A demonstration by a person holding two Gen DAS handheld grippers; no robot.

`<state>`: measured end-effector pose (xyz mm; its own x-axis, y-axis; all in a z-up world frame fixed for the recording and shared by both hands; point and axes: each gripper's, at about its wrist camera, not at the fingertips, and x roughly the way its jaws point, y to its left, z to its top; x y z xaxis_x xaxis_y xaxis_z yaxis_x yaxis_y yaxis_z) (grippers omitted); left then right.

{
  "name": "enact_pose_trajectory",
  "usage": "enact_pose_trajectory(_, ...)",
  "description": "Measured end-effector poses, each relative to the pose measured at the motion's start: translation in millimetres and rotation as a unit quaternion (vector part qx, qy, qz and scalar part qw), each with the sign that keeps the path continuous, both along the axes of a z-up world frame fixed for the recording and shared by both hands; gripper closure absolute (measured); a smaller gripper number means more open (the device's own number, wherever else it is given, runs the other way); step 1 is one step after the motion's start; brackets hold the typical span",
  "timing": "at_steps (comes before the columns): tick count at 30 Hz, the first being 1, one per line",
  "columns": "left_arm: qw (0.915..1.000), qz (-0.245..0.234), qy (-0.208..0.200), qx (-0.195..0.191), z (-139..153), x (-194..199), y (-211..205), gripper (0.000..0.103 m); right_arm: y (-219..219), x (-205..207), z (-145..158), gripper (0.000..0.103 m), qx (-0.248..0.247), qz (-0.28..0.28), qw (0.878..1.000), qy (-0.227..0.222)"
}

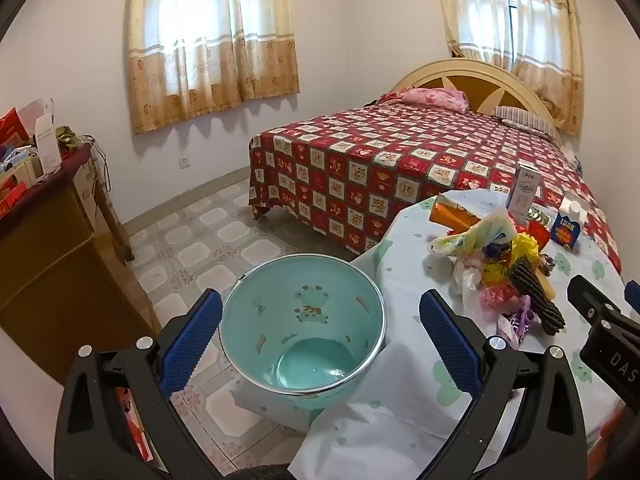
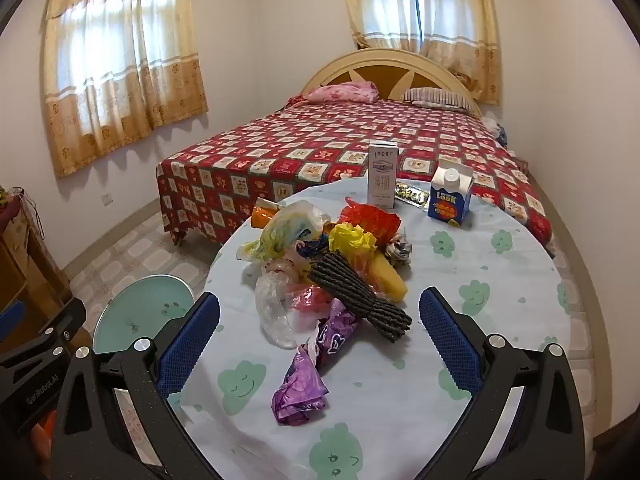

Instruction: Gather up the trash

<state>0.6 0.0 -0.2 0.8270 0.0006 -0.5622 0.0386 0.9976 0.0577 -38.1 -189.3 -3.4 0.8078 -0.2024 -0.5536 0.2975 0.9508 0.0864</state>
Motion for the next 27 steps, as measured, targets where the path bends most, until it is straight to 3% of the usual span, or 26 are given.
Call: enact_pose_trajectory(27, 1.0, 0.003, -0.008, 0.003, 4, -1, 13, 0.006, 4, 1, -3, 0.005, 0.007, 0.004, 1.0, 0.001)
